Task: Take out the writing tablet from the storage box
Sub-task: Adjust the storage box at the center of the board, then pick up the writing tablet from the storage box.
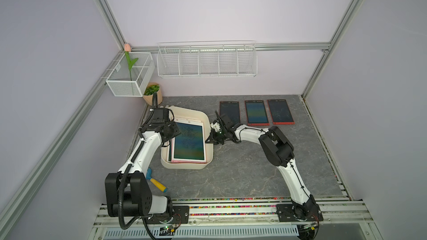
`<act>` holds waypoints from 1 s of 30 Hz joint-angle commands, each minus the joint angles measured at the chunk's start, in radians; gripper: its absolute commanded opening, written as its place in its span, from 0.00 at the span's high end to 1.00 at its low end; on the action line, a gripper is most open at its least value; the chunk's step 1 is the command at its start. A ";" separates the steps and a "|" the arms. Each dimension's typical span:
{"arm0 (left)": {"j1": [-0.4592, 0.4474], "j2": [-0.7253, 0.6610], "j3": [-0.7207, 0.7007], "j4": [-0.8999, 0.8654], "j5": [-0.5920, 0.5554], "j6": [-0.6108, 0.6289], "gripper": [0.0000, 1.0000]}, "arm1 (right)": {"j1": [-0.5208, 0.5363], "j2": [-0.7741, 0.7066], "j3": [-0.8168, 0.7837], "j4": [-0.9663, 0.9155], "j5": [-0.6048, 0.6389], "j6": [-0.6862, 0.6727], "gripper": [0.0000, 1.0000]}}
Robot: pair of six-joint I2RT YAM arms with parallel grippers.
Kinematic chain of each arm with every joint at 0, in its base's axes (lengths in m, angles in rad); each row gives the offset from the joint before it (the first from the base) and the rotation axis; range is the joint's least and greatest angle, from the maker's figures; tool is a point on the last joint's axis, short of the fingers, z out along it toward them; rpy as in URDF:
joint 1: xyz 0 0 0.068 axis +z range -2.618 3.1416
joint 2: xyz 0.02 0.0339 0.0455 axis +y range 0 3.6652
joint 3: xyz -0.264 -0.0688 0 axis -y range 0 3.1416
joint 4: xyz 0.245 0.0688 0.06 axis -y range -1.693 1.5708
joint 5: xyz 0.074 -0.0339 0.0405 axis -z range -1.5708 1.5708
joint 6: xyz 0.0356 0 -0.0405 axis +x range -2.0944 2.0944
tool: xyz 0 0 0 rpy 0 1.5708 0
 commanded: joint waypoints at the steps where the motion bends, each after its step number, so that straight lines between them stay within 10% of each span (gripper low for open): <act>1: 0.011 0.037 -0.020 -0.024 0.014 0.016 0.43 | -0.015 0.033 -0.036 -0.008 0.010 0.033 0.93; 30: 0.009 0.085 -0.024 -0.015 -0.089 0.041 0.45 | -0.012 0.022 -0.023 -0.055 0.049 0.016 0.93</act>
